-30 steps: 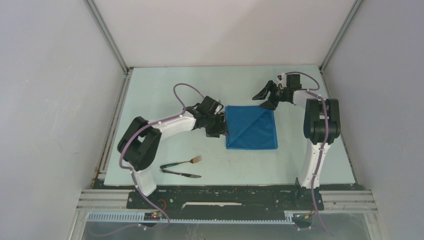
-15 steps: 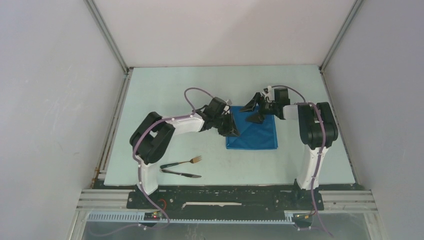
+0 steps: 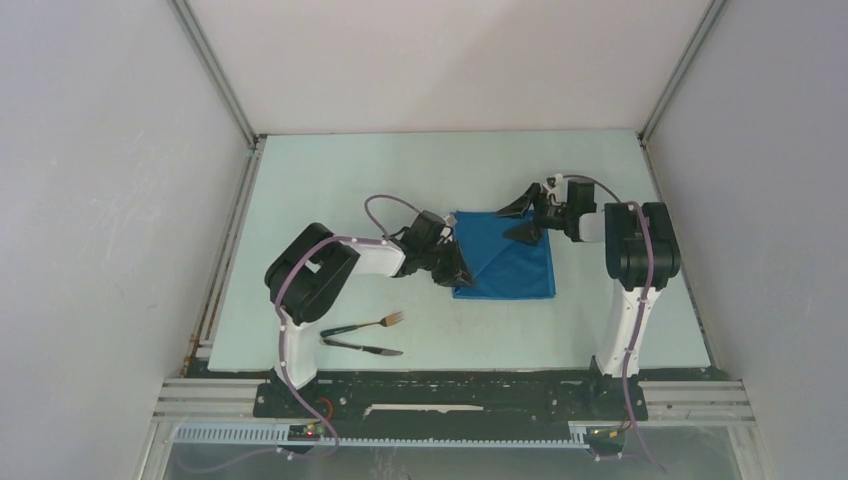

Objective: Fold the napkin into a case and place the utensils inside
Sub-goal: Smooth out the upper triangle-folded napkin at the center of the board, then pick up the upper triangle-folded napkin from the center of the board.

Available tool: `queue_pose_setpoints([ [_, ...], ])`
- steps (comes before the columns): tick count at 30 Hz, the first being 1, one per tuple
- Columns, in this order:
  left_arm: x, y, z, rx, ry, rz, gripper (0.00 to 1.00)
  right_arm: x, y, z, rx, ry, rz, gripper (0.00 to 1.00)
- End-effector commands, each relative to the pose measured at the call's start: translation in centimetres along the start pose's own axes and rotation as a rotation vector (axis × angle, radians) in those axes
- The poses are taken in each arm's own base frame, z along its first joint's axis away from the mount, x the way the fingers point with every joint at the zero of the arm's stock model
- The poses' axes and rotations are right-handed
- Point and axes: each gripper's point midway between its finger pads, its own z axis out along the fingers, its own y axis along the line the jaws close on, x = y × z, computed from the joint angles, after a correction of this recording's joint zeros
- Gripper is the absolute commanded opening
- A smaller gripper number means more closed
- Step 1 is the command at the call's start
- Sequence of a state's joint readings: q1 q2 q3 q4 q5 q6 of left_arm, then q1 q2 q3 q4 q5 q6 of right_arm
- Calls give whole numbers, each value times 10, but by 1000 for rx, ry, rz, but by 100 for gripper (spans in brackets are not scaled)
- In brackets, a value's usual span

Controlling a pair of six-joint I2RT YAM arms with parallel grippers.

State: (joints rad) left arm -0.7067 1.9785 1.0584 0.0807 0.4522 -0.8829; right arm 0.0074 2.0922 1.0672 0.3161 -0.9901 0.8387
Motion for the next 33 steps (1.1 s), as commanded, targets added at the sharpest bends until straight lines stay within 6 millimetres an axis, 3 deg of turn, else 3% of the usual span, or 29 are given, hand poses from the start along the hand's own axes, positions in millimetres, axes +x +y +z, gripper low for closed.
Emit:
queue_pose_setpoints([
  [1, 15, 19, 1, -33, 15, -29, 17, -29, -10, -14, -19, -92, 38, 87],
  [6, 22, 25, 0, -35, 23, -35, 16, -55, -17, -22, -27, -128, 72, 87],
  [10, 20, 17, -5, -18, 13, -9, 18, -82, -7, -36, -42, -153, 37, 87],
  [14, 9, -19, -24, 48, -11, 36, 33, -99, 38, -60, -48, -153, -90, 88],
  [17, 0, -58, -52, 122, -44, 76, 51, -93, 54, -82, 154, -178, -168, 90],
  [19, -4, -80, -74, 166, -68, 108, 56, -74, 54, -95, 359, -207, -198, 91],
  [21, 0, -93, -98, 183, -84, 135, 58, -39, 45, -101, 569, -209, -207, 90],
  [24, 1, -96, -141, 165, -160, 182, 61, 16, 46, -99, 817, -258, -317, 89],
  [28, -5, -63, -206, 26, -361, 204, 64, 97, 53, -68, 928, -214, -483, 72],
  [33, -8, -10, -288, -179, -629, 170, 70, 157, 56, -32, 966, -139, -630, 63],
])
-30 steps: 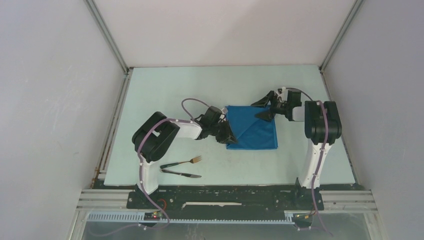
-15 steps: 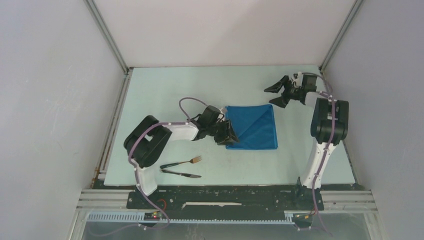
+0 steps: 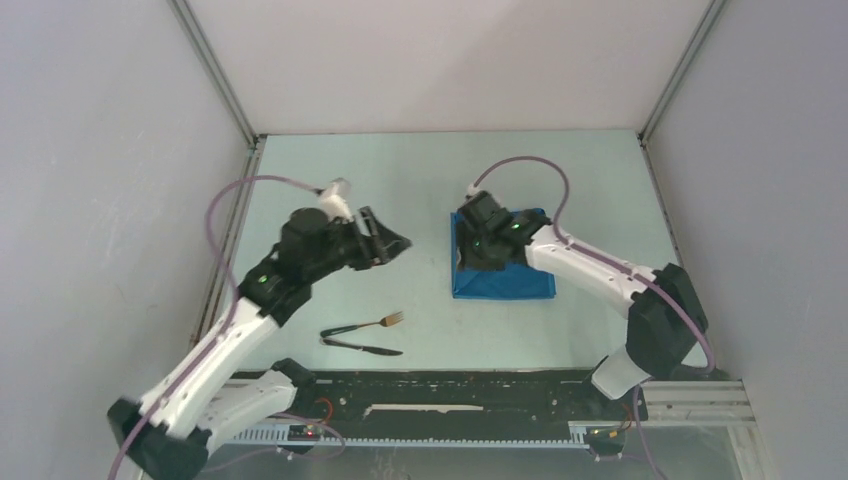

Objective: Fold the napkin into a case and place the utensils inside
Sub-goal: Pick up the upper triangle-folded napkin from the center of the board.

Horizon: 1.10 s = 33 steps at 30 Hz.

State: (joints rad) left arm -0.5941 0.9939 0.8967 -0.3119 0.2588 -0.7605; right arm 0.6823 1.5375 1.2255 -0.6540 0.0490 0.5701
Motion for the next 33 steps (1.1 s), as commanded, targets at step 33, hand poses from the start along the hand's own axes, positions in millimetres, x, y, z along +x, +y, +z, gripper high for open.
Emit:
queue_pose_setpoints([
  [33, 14, 100, -62, -392, -151, 48, 72, 57, 16, 90, 355, 109, -224, 41],
])
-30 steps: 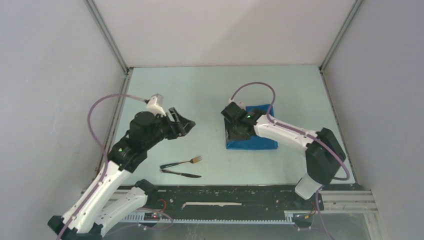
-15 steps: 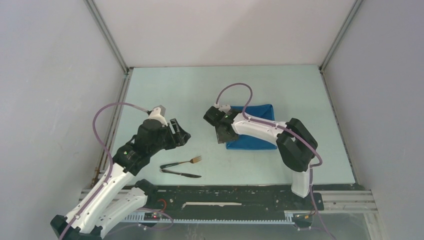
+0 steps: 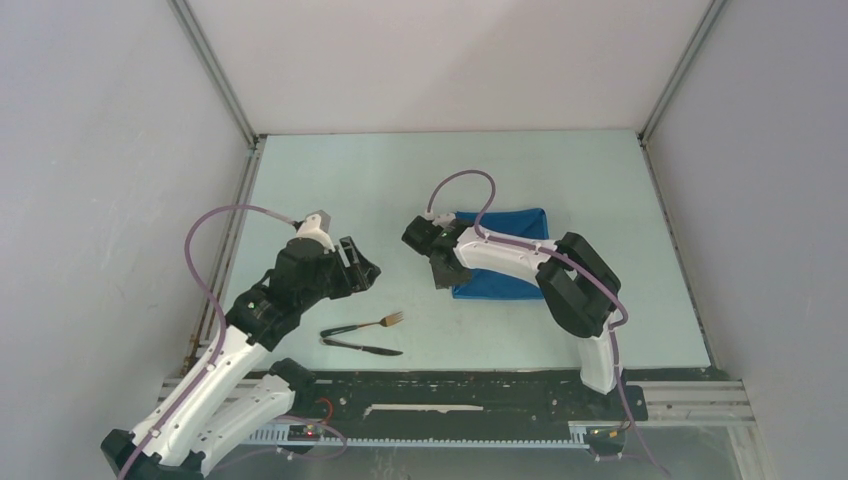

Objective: Fold the napkin into a case and place the utensils inside
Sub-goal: Pick up the upper triangle-folded napkin from the center of the board.

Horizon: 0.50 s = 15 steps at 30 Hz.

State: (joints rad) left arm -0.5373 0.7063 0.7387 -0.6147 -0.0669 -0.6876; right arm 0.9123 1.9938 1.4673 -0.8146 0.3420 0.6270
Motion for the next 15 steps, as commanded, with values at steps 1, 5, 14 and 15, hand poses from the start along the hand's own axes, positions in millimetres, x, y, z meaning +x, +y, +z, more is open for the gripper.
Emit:
queue_pose_setpoints([
  [1, -8, -2, 2, 3, -33, 13, 72, -4, 5, 1, 5, -22, 4, 41],
  [5, -10, -1, 0, -3, -41, 15, 72, 4, 7, 12, -3, -1, 2, 32],
  [14, -12, -1, -1, -9, -45, 14, 71, 17, -6, 27, 44, 41, 12, 41],
  [15, -12, -1, -1, -7, -44, 14, 71, 20, -7, 29, 40, 50, 12, 41],
])
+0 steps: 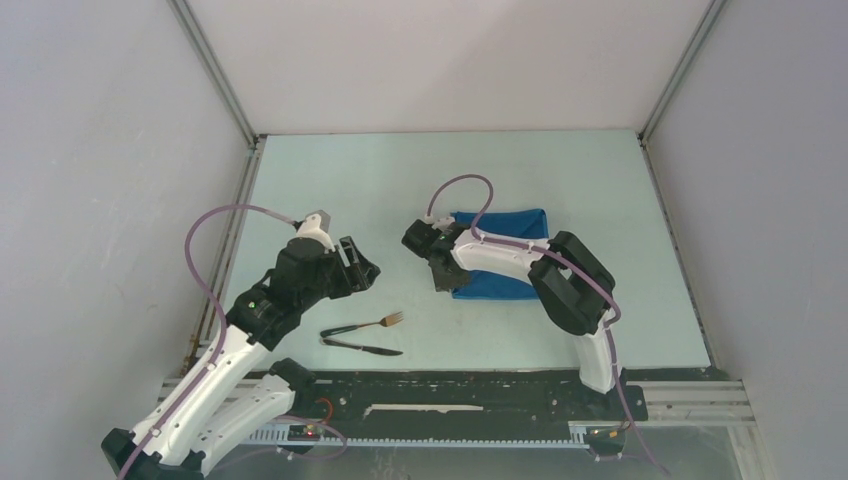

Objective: Fold the napkin into a case and place the utensils inside
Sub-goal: Pick up the upper triangle-folded napkin from the center of the board.

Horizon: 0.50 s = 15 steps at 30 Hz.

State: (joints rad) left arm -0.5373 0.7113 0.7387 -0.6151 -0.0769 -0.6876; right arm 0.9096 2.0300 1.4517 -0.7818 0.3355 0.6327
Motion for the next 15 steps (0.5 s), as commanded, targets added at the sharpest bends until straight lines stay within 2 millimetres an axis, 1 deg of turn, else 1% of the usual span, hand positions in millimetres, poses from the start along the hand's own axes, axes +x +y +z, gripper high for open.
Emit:
queue_pose_setpoints([
  [1, -11, -3, -2, 5, -42, 12, 71, 16, -8, 15, 24, 45, 13, 40],
  [4, -12, -3, -2, 1, -45, 11, 71, 20, -10, 19, 38, 54, 4, 36],
  [6, -13, -2, -2, -3, -45, 13, 71, 22, -12, 21, 47, 58, 1, 29],
  [8, -13, -1, -1, -10, -46, 10, 72, 22, -12, 24, 35, 59, 4, 18],
  [11, -12, 1, 2, -12, -41, -2, 72, 15, -14, 19, 15, 25, 4, 0],
  [12, -11, 1, 4, -10, -34, -9, 73, 11, -13, 16, 2, 9, -3, 0],
  [15, -10, 4, 11, -7, -15, -46, 74, -4, 2, 0, -147, -66, -30, 0],
])
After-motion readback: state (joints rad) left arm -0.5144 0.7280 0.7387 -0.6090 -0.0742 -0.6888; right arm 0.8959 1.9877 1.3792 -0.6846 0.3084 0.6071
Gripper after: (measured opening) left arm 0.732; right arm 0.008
